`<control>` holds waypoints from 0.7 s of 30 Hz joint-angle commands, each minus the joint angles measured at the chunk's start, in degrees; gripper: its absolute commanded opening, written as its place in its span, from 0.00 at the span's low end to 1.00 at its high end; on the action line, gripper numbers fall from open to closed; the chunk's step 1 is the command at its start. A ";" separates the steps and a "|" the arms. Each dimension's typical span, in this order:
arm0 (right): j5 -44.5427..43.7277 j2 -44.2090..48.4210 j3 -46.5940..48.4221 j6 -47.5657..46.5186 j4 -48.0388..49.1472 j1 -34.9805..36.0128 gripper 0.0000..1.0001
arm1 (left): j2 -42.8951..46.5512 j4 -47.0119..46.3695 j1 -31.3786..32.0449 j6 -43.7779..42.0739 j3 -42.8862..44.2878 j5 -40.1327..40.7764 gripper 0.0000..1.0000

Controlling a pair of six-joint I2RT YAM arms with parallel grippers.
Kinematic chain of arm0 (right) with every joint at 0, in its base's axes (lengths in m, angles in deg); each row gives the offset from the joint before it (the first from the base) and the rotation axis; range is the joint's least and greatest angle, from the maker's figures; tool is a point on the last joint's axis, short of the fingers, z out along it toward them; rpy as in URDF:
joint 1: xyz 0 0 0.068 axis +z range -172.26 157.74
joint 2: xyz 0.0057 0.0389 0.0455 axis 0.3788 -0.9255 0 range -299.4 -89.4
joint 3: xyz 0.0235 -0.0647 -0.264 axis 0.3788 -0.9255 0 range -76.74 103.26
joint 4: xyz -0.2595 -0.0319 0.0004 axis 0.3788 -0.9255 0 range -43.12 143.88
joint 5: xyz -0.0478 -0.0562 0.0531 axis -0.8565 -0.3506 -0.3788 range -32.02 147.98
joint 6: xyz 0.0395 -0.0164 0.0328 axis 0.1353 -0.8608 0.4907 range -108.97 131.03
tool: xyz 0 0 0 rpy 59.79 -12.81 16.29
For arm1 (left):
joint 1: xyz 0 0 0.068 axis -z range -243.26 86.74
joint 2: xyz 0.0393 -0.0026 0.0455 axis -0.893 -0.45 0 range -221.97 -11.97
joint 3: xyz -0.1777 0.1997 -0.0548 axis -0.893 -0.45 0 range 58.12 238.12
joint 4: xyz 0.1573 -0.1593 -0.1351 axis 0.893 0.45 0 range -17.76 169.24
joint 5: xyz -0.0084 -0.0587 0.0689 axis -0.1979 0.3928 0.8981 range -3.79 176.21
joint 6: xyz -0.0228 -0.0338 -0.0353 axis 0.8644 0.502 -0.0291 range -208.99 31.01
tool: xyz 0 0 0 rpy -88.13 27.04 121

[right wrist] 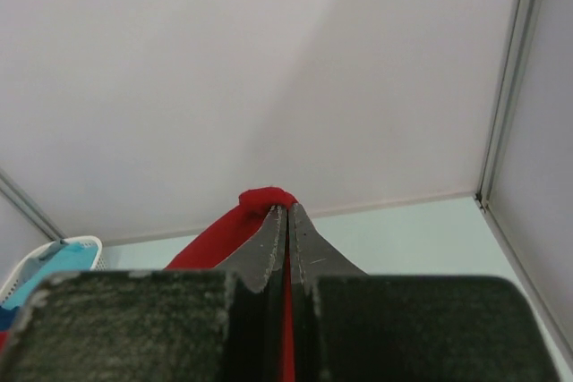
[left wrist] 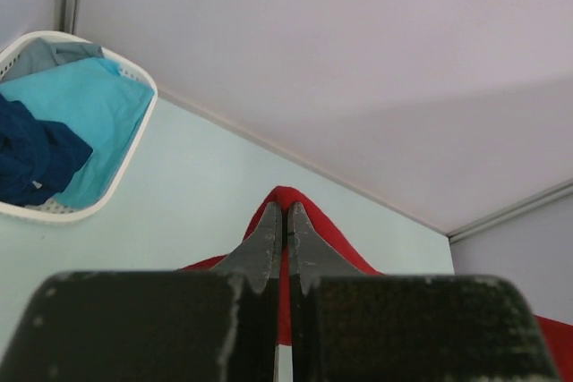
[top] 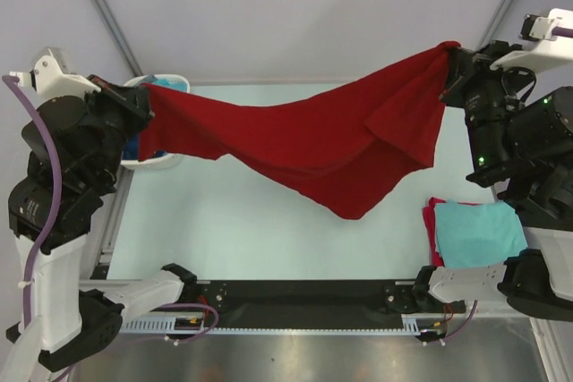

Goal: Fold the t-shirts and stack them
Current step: Flatten out the tshirt

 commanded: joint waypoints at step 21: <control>7.95 -4.45 -19.04 7.08 6.42 -16.25 0.00 | -15.09 -15.97 -3.78 -4.27 -13.85 -6.89 0.00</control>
